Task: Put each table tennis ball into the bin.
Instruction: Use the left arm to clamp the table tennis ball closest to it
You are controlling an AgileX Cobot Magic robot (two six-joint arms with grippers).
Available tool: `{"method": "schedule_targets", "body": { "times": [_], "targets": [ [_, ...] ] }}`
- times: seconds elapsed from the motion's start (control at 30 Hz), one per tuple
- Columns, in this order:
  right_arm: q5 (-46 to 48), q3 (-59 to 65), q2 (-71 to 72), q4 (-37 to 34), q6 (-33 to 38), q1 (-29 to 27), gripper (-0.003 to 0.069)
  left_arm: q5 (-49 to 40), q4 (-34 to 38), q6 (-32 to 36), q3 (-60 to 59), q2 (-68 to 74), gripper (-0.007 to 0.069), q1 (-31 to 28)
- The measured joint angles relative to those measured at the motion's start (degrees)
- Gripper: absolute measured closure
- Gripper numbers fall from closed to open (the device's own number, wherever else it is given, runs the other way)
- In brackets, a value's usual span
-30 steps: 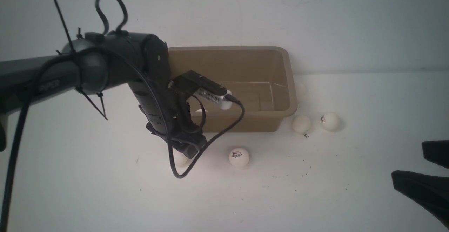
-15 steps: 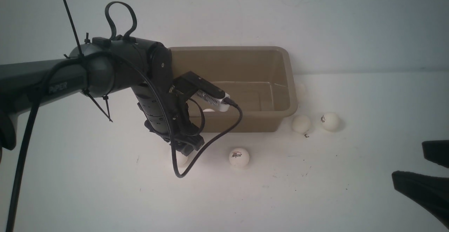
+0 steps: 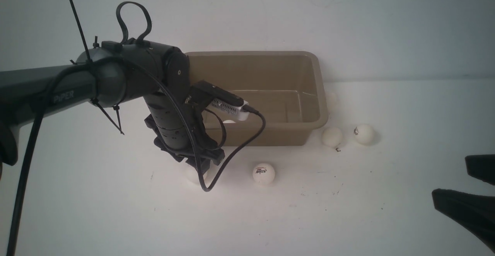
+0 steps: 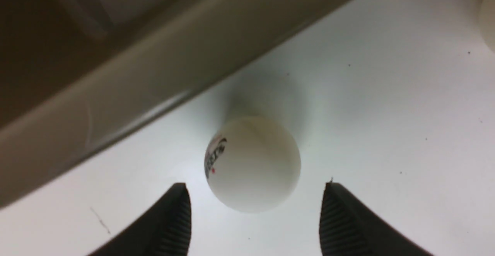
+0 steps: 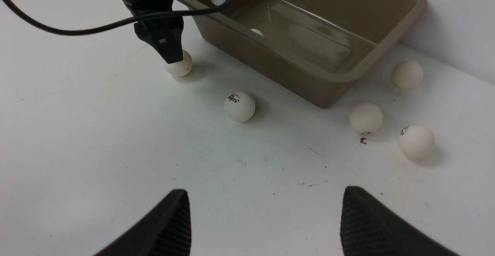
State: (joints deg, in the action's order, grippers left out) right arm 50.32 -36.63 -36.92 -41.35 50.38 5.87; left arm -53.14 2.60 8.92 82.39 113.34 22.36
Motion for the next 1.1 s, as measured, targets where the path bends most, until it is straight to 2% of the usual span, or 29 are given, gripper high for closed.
{"method": "schedule_targets", "body": {
  "times": [0.2,0.5,0.73,1.1],
  "targets": [
    [0.0,0.0,0.0,-0.2,0.2,0.0,0.0186,-0.9,1.2,-1.1,0.0,0.0,0.0220,0.3],
    [0.0,0.0,0.0,-0.2,0.2,0.0,0.0186,3.0,-1.1,-2.7,0.0,0.0,0.0220,2.1],
    [0.0,0.0,0.0,-0.2,0.2,0.0,0.0186,3.1,-5.9,-4.6,0.0,0.3,0.0220,2.2],
    [0.0,0.0,0.0,-0.1,0.2,0.0,0.0186,4.7,-6.2,-4.7,0.0,2.8,0.0220,2.2]
  ]
}}
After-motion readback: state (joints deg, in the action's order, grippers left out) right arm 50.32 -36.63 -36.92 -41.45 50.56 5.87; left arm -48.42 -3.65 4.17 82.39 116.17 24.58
